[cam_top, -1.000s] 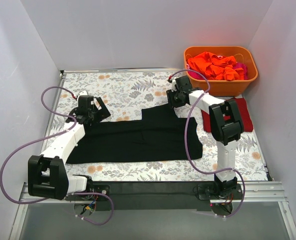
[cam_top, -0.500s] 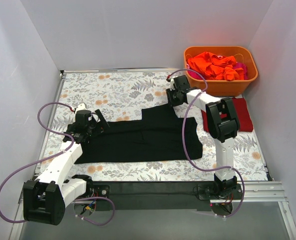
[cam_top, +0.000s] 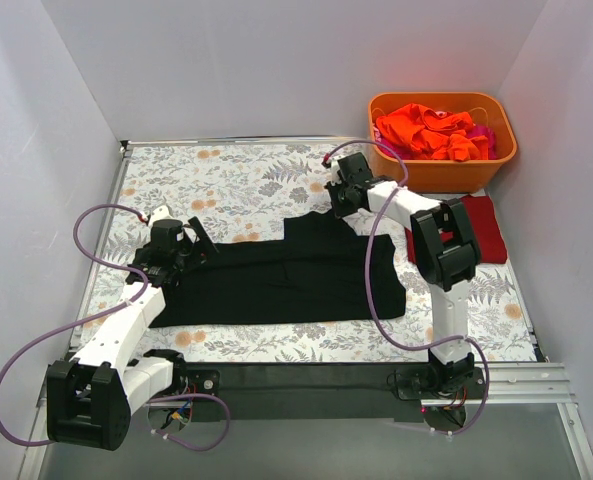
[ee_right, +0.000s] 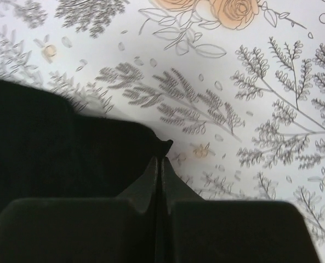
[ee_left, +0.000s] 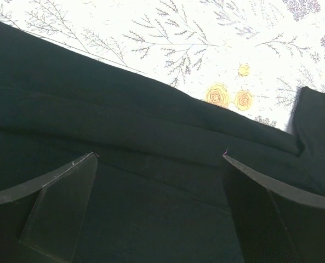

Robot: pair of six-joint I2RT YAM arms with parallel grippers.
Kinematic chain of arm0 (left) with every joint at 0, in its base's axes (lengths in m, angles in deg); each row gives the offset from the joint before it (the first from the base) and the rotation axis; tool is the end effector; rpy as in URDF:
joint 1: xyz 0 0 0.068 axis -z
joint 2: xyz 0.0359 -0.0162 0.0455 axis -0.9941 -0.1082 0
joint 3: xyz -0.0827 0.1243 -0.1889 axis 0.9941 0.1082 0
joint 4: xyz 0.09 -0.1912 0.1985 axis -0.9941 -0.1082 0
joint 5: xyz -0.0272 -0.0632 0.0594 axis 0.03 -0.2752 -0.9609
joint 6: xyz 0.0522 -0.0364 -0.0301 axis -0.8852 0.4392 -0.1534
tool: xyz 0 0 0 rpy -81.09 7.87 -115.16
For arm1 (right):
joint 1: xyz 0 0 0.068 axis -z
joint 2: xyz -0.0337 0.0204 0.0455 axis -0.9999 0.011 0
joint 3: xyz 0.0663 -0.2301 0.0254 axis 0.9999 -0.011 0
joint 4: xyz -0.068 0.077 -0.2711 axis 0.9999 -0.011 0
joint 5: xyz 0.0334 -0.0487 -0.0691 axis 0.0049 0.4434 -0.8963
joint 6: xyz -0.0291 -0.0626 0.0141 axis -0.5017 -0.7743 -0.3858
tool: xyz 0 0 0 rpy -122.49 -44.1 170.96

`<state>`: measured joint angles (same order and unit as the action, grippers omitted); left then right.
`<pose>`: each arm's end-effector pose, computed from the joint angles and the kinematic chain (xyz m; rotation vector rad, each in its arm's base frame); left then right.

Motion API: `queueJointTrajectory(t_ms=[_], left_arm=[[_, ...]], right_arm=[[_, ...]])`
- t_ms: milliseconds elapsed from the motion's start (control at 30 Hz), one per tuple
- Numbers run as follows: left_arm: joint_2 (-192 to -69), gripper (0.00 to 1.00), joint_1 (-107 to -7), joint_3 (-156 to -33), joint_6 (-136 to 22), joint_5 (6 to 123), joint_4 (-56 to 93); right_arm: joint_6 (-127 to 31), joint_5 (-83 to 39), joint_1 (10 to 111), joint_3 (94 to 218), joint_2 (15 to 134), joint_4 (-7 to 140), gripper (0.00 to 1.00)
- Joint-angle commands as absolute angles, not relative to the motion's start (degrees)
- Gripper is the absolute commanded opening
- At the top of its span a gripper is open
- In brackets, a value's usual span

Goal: Fold and stack the t-shirts
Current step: Fold the tshirt

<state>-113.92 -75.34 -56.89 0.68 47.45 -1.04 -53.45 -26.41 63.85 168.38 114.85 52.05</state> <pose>0.2719 -0.0313 0.1640 -1.2578 1.9838 -0.5131 0.4414 0.2142 0.1132 -0.5342 2.3684 0.2802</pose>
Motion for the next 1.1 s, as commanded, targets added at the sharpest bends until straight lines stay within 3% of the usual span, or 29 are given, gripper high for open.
queueJointTrajectory(t_ms=[0, 533, 1067], left_arm=[[-112.44, 0.87, -75.08, -57.17, -0.08, 45.81, 0.18], [-111.3, 0.86, -75.08, -56.73, 0.0, 45.9, 0.61], [-111.91, 0.87, -75.08, -56.55, -0.08, 45.72, 0.53]], right_arm=[[-54.48, -26.65, 62.3, 165.65, 105.15, 50.39, 0.01], [-49.92, -15.32, 54.13, 141.64, 78.17, 42.57, 0.01], [-48.15, -3.18, 42.44, 132.85, 74.55, 35.09, 0.01]])
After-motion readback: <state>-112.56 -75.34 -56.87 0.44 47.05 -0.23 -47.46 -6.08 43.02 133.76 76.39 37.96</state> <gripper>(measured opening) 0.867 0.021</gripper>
